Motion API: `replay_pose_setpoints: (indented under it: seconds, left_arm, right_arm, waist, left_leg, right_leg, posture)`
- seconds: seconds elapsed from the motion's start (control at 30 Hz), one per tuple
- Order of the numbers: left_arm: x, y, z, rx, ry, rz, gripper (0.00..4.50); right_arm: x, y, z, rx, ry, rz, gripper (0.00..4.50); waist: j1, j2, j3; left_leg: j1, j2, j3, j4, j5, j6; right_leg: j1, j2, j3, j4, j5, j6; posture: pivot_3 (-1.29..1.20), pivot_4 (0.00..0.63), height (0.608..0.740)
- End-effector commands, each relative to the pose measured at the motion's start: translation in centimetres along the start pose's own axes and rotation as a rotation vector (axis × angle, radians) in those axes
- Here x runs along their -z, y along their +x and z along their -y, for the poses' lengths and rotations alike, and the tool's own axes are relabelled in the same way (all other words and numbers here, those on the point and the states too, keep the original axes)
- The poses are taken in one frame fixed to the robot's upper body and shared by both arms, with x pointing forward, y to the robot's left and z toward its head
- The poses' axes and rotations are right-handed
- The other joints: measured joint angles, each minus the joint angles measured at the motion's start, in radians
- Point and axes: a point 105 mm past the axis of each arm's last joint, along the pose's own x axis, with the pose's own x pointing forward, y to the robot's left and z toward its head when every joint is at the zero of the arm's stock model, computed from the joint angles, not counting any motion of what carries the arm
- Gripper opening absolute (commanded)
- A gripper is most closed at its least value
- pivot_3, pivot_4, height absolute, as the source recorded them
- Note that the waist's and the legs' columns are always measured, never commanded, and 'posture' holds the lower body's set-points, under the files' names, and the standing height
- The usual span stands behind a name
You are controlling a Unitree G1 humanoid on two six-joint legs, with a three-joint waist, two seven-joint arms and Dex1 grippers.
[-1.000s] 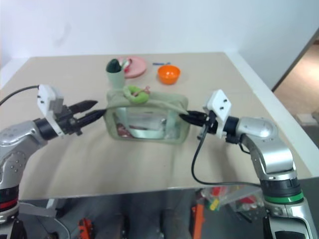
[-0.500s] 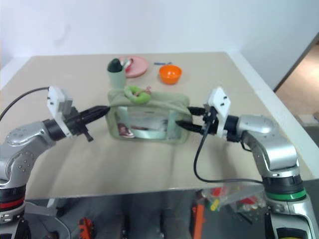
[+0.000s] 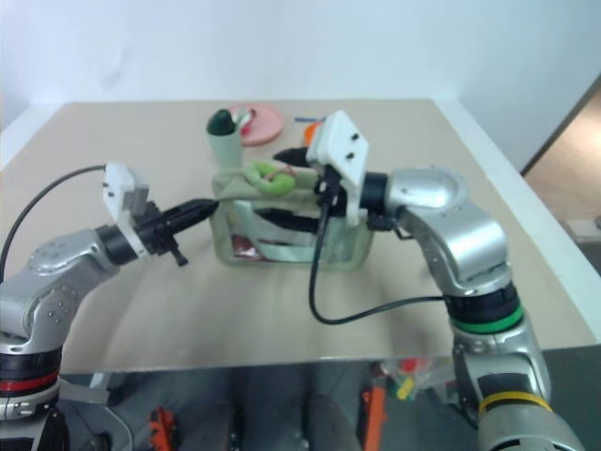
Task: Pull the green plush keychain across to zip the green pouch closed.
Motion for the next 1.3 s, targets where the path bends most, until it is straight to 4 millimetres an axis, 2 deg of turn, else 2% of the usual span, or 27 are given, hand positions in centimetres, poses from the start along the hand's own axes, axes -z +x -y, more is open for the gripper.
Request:
replay_pose_setpoints:
  seconds: [0.03, 0.1, 0.2, 0.43, 0.53, 0.57, 0.73, 0.87, 1.0, 1.1, 1.23, 1.3]
  left_arm:
    - [-0.5, 0.0, 0.6, 0.003, 0.021, 0.008, 0.00]
    - [-0.4, 0.0, 0.6, -0.004, 0.024, 0.007, 0.00]
    - [-0.2, 0.0, 0.7, -0.011, 0.026, 0.003, 0.00]
    - [0.0, 0.0, 0.6, -0.022, 0.030, -0.001, 0.00]
    - [0.2, 0.1, 0.6, -0.023, 0.031, -0.005, 0.00]
    - [0.2, 0.1, 0.6, -0.022, 0.031, -0.006, 0.00]
    - [0.4, 0.5, 0.7, -0.023, 0.036, -0.015, 0.00]
    - [0.5, 0.9, 0.7, -0.030, 0.043, -0.018, 0.00]
    - [0.2, 1.3, 0.4, -0.063, 0.052, -0.007, 0.00]
    - [-0.2, 1.6, 0.1, -0.111, 0.063, 0.007, 0.00]
    - [-0.9, 1.8, -0.4, -0.191, 0.095, 0.039, 0.00]
    - [-1.2, 1.8, -0.5, -0.222, 0.107, 0.055, 0.00]
  right_arm:
    - [0.0, 0.0, 0.8, 0.024, -0.051, 0.009, 4.49]
    - [0.6, 0.1, 1.2, 0.035, -0.050, -0.002, 4.49]
    - [1.3, 0.2, 1.5, 0.047, -0.043, -0.011, 3.72]
    - [1.9, 0.2, 1.7, 0.061, -0.039, -0.008, 1.22]
    - [1.8, 0.2, 1.7, 0.065, -0.031, 0.008, 0.22]
    - [1.7, 0.2, 1.7, 0.065, -0.030, 0.013, 0.02]
    - [0.3, -0.3, 2.2, 0.098, -0.025, 0.070, 0.02]
    - [-1.2, -1.7, 4.1, 0.199, -0.053, 0.116, 0.02]
    - [-1.5, -5.0, 7.0, 0.365, -0.125, 0.068, 0.02]
    - [-0.4, -9.3, 9.2, 0.526, -0.166, -0.044, 0.02]
    - [1.6, -14.9, 10.2, 0.691, -0.210, -0.221, 0.02]
    - [2.1, -16.7, 10.4, 0.757, -0.221, -0.279, 0.02]
  waist:
    - [0.000, 0.000, 0.000]
    - [0.000, 0.000, 0.000]
    - [-0.001, 0.000, 0.000]
    - [-0.001, 0.000, 0.000]
    - [-0.001, 0.000, 0.000]
    - [-0.001, 0.000, 0.000]
    - [-0.001, 0.000, 0.000]
    - [0.000, 0.000, 0.000]
    - [0.003, 0.000, 0.000]
    - [0.017, 0.000, 0.000]
    - [0.022, 0.000, 0.000]
    - [0.020, 0.000, 0.000]
  left_leg:
    - [-0.001, 0.000, 0.000, 0.000, 0.000, 0.000]
    - [-0.002, -0.001, 0.000, 0.000, 0.000, 0.000]
    - [-0.002, 0.000, 0.000, 0.000, 0.000, 0.000]
    - [-0.002, 0.000, 0.000, 0.000, 0.000, 0.000]
    - [-0.002, 0.000, 0.000, 0.000, 0.000, 0.000]
    - [-0.002, 0.000, 0.000, 0.000, 0.000, 0.000]
    - [-0.002, 0.000, 0.000, 0.000, 0.000, 0.000]
    - [-0.002, -0.001, 0.000, 0.000, 0.000, 0.000]
    - [-0.002, -0.001, -0.001, 0.000, 0.000, 0.000]
    - [-0.004, -0.002, -0.001, 0.001, 0.000, 0.000]
    - [-0.006, -0.003, -0.001, 0.001, 0.000, 0.000]
    - [-0.006, -0.003, 0.000, 0.000, -0.001, 0.001]
  right_leg:
    - [-0.001, 0.000, 0.000, -0.001, 0.000, 0.000]
    - [-0.001, -0.001, 0.000, -0.001, 0.000, 0.001]
    - [-0.002, 0.000, 0.000, -0.001, 0.000, 0.001]
    - [-0.002, 0.000, 0.000, -0.001, 0.000, 0.001]
    - [-0.002, 0.000, 0.000, -0.001, 0.000, 0.001]
    - [-0.002, 0.000, 0.000, -0.001, 0.000, 0.001]
    - [-0.002, 0.000, 0.000, -0.001, 0.000, 0.001]
    - [-0.001, 0.000, 0.000, -0.001, 0.000, 0.001]
    - [-0.001, 0.000, 0.001, -0.001, 0.000, 0.001]
    - [-0.001, -0.001, 0.001, -0.001, 0.000, 0.002]
    - [-0.001, -0.001, 0.004, -0.004, -0.001, 0.004]
    - [-0.002, -0.001, 0.005, -0.004, -0.002, 0.004]
  posture:
    - [0.00, 0.150, 0.740]
    - [0.00, 0.150, 0.740]
    - [0.00, 0.150, 0.740]
    - [0.00, 0.150, 0.740]
    - [0.00, 0.150, 0.740]
    - [0.00, 0.150, 0.740]
    - [0.00, 0.150, 0.740]
    - [0.00, 0.150, 0.740]
    - [0.00, 0.150, 0.740]
    - [0.00, 0.150, 0.740]
    - [0.00, 0.150, 0.740]
    - [0.00, 0.150, 0.740]
